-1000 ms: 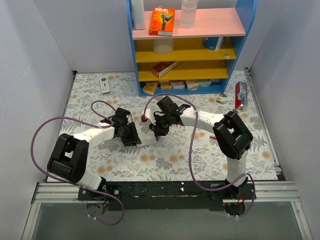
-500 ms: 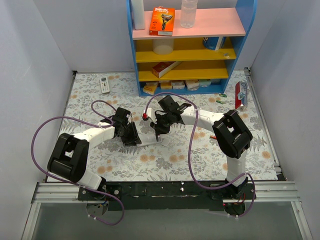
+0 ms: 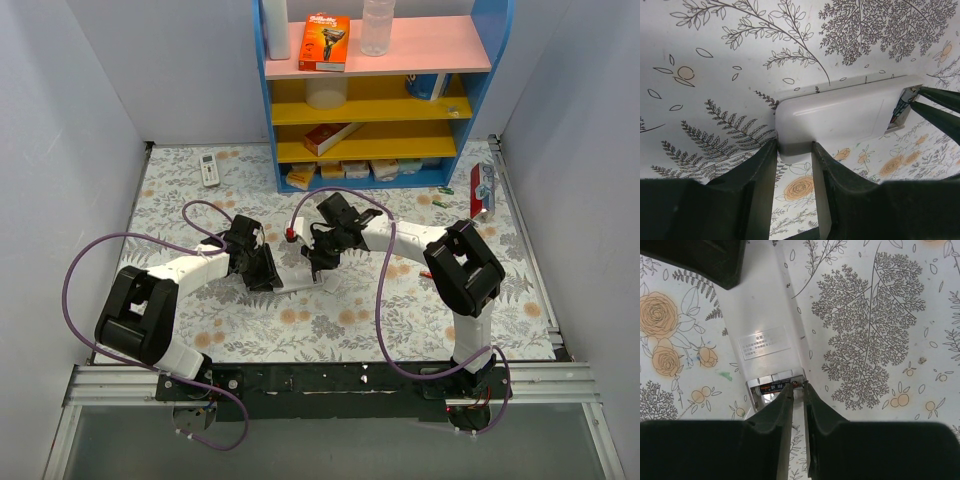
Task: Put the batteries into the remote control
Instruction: Load the battery into the remote control.
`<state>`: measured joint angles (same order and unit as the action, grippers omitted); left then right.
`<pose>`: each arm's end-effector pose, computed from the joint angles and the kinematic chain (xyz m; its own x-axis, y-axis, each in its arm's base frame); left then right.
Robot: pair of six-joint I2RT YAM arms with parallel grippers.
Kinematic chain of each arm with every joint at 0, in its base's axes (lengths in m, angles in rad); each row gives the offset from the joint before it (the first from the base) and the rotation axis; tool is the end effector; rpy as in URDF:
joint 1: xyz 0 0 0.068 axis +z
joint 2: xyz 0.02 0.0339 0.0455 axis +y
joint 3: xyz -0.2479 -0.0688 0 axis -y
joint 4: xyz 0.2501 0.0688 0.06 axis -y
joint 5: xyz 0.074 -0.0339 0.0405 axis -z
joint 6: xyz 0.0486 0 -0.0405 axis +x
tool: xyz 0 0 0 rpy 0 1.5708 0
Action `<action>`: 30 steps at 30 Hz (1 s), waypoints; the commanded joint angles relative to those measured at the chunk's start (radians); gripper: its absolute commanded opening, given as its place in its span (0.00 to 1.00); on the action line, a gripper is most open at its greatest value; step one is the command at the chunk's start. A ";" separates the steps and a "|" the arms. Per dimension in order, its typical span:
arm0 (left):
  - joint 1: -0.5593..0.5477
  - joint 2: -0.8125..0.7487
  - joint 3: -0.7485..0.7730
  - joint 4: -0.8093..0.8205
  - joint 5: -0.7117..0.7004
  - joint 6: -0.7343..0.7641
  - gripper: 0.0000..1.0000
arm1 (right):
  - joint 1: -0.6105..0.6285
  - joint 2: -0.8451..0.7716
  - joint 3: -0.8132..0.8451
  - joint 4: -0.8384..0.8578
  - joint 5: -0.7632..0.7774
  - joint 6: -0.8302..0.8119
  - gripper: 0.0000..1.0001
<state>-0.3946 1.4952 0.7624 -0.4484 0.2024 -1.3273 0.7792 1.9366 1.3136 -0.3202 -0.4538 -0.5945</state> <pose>0.2487 -0.1142 0.1255 -0.6398 -0.7634 0.0889 -0.7210 0.5561 -0.4134 0.2809 0.3074 0.1525 -0.0208 -0.7281 -0.6852 -0.9975 0.0613 -0.0349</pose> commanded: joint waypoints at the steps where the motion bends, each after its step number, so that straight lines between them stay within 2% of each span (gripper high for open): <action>1: -0.009 0.031 -0.015 -0.015 -0.060 0.020 0.29 | -0.003 -0.013 -0.019 0.033 0.018 0.019 0.21; 21: -0.007 0.033 -0.015 -0.012 -0.057 0.011 0.29 | 0.011 -0.011 -0.036 -0.010 -0.011 0.018 0.20; 30: -0.007 0.031 -0.021 -0.012 -0.057 0.010 0.29 | 0.015 -0.041 -0.042 -0.005 0.044 0.030 0.22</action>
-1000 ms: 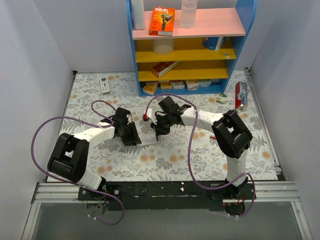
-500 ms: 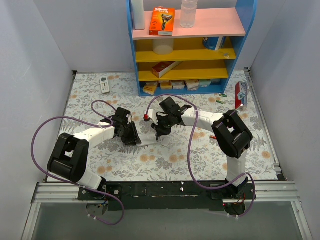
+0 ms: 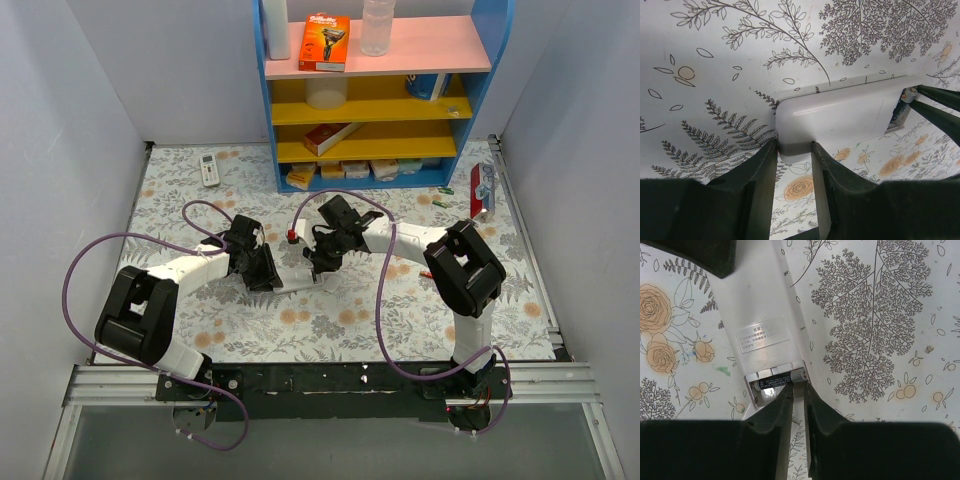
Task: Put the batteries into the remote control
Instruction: Load the battery into the remote control.
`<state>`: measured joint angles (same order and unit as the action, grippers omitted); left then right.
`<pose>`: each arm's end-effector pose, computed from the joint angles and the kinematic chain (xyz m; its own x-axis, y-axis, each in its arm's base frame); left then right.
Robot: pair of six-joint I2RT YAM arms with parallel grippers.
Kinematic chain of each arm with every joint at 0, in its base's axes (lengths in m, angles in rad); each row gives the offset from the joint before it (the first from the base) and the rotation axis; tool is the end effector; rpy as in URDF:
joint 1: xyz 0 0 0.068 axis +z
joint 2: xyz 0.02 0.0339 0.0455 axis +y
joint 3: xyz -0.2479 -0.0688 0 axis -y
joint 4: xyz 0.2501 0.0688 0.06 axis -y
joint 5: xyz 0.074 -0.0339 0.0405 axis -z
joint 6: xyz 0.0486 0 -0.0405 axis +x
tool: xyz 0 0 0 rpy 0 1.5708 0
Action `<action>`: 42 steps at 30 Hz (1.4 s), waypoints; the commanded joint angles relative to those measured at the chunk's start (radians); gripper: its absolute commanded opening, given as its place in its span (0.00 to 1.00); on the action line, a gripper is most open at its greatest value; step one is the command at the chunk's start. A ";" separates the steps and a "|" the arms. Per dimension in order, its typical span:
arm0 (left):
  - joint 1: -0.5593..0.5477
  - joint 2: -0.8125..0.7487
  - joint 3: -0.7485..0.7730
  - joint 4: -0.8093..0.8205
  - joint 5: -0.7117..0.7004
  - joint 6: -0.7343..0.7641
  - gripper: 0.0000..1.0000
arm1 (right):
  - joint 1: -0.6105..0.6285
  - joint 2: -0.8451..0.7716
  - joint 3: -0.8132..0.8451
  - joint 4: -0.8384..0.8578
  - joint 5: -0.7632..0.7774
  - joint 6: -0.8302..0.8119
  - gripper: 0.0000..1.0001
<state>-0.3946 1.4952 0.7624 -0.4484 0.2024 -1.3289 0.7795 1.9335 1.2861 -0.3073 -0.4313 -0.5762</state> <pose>0.2487 -0.1142 0.1255 -0.6386 -0.7643 0.0896 -0.7220 0.5549 -0.4133 0.2787 0.3040 0.1459 -0.0452 -0.7406 -0.6704 -0.9958 0.0868 -0.0287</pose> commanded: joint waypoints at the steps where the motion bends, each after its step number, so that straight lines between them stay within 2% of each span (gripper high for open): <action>1: -0.007 0.031 -0.021 -0.012 -0.057 0.013 0.29 | 0.015 -0.042 -0.014 -0.016 0.029 0.012 0.23; 11: -0.007 0.030 -0.028 -0.013 -0.057 0.014 0.29 | 0.004 -0.054 0.009 -0.036 0.022 0.006 0.34; 25: -0.009 0.034 -0.023 -0.013 -0.058 0.017 0.29 | -0.009 -0.057 0.042 -0.044 -0.058 -0.001 0.36; 42: -0.007 0.040 -0.023 -0.013 -0.057 0.019 0.29 | -0.009 0.019 0.108 -0.052 -0.086 -0.004 0.34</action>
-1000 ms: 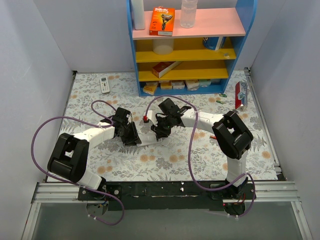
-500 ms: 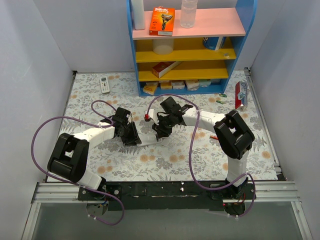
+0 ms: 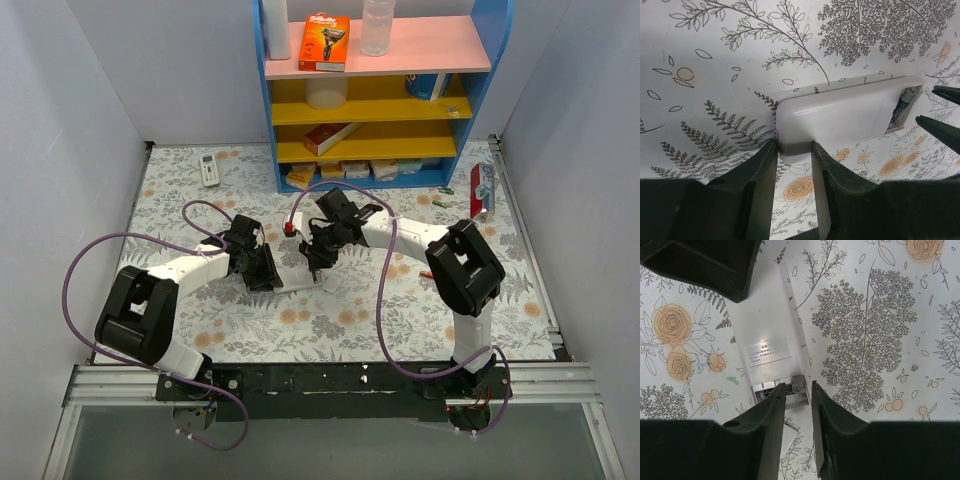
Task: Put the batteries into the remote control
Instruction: Load the battery into the remote control.
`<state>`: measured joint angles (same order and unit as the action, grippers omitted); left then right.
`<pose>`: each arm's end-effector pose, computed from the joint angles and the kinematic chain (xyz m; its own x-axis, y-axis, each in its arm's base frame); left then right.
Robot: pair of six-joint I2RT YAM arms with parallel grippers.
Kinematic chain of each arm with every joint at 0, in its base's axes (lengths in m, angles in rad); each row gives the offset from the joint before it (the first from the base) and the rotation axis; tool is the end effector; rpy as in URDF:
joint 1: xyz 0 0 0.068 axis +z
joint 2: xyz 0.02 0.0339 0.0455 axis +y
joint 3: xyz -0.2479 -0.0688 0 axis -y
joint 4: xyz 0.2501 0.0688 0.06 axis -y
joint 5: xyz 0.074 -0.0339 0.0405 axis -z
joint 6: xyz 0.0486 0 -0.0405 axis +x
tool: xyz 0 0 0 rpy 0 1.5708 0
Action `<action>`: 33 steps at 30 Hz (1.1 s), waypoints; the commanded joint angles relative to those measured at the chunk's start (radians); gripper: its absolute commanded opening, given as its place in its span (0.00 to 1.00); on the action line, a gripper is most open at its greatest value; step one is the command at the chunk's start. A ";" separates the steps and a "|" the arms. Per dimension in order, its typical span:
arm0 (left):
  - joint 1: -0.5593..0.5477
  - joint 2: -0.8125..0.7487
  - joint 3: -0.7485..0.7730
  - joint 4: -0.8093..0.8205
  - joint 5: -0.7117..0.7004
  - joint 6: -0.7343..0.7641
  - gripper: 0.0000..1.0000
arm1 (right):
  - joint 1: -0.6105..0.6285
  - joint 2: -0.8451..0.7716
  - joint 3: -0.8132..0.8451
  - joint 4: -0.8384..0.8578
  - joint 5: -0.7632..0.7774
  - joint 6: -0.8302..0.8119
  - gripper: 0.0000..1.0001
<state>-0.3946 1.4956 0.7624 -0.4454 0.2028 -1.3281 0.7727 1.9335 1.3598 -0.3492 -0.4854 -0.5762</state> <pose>0.2490 -0.1143 0.1255 -0.6395 -0.7636 0.0888 -0.7205 0.5550 -0.4157 0.2857 0.3103 0.1666 -0.0325 -0.7047 -0.7088 -0.9979 0.0630 -0.0169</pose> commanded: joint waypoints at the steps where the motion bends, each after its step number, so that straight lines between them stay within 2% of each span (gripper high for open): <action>1: -0.007 0.040 -0.021 -0.018 -0.059 0.018 0.29 | -0.003 0.022 0.035 -0.011 -0.032 -0.005 0.34; 9: -0.007 0.041 -0.021 -0.018 -0.062 0.018 0.29 | -0.004 0.032 0.022 -0.028 -0.039 -0.002 0.27; 16: -0.007 0.040 -0.023 -0.018 -0.062 0.017 0.29 | -0.003 0.022 -0.005 -0.034 -0.050 0.006 0.15; 27: -0.007 0.029 -0.037 -0.015 -0.059 0.010 0.29 | -0.003 0.007 -0.094 0.010 -0.068 0.044 0.08; 33: -0.007 0.026 -0.040 -0.010 -0.054 0.007 0.29 | -0.003 -0.024 -0.143 0.079 -0.068 0.105 0.08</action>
<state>-0.3946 1.4960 0.7620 -0.4431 0.2024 -1.3308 0.7589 1.9392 1.2610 -0.3065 -0.5270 -0.5270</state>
